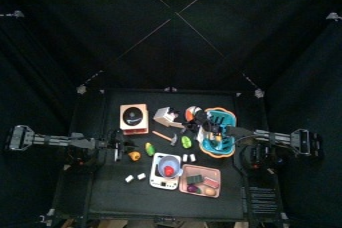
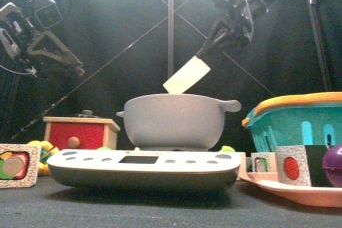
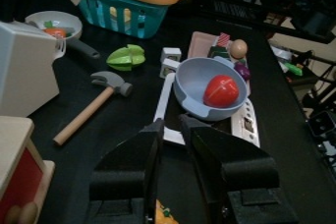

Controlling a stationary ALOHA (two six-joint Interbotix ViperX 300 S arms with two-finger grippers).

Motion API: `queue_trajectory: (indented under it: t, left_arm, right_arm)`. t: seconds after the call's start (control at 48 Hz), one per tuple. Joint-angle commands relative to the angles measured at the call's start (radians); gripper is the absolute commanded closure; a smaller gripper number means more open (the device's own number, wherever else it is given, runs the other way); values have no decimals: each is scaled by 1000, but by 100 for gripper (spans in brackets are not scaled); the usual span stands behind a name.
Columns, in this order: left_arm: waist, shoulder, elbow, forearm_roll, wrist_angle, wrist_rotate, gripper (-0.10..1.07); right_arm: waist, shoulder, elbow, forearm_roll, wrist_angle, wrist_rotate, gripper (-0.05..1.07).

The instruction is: Pull out cleaver

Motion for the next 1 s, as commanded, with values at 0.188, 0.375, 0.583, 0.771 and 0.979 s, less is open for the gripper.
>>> queue_trajectory:
  t: [0.188,0.375,0.583,0.771,0.979]
  left_arm:
    - [-78,126,-69,55,-46,2,31]
    - [-118,256,-118,101,-89,2,31]
    - [-118,413,-218,103,-110,2,31]
    - [-80,512,-272,104,-112,5,31]
    - [-32,592,-330,103,-114,37,31]
  right_arm:
    - [6,-72,81,40,-160,-2,52]
    - [18,-72,120,41,-179,-3,52]
    - [21,-83,155,49,-181,-2,52]
    - [28,-97,176,55,-181,-2,52]
    - [28,-104,192,55,-181,-2,52]
